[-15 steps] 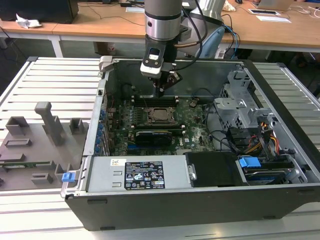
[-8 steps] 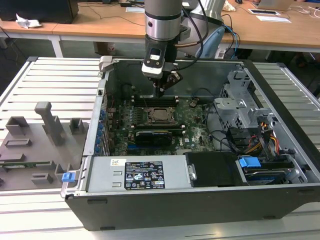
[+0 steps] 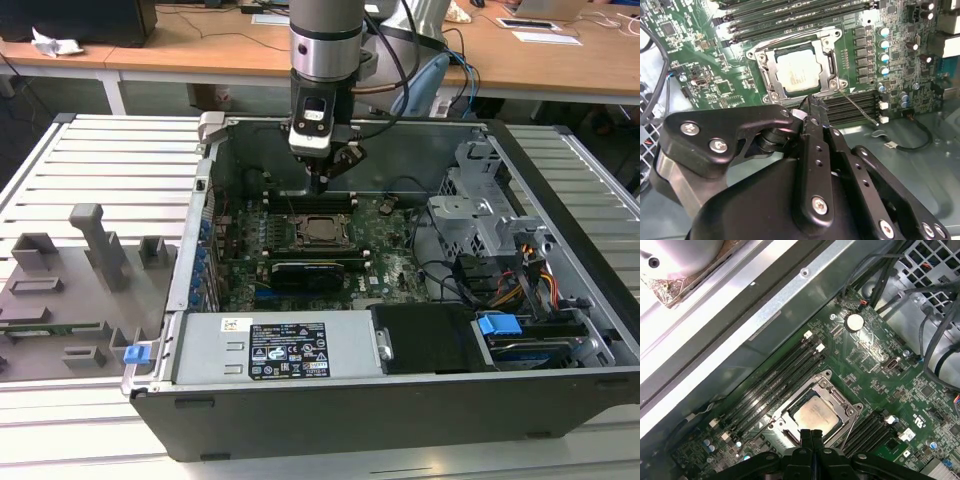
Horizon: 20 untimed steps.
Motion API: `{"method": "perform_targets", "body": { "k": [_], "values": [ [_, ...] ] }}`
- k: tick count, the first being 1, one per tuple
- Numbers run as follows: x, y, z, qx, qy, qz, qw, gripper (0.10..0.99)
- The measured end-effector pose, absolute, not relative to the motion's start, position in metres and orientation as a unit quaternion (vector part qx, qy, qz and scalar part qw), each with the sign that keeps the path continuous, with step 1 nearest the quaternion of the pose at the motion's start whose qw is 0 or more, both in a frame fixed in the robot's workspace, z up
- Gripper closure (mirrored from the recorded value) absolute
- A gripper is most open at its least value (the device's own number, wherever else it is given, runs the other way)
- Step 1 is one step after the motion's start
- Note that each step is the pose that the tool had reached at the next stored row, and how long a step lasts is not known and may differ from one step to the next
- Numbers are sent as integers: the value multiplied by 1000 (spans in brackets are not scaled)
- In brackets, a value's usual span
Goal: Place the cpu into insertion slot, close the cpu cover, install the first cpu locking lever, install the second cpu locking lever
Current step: 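Install the first cpu locking lever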
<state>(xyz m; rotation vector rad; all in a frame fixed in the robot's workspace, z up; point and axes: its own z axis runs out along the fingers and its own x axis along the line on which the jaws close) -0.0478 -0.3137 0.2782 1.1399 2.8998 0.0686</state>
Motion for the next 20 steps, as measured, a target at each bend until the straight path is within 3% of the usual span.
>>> {"method": "perform_targets", "body": {
  "k": [20],
  "values": [
    [-48, -314, 278, 202, 979, 23, 9, 980]
  ]
}}
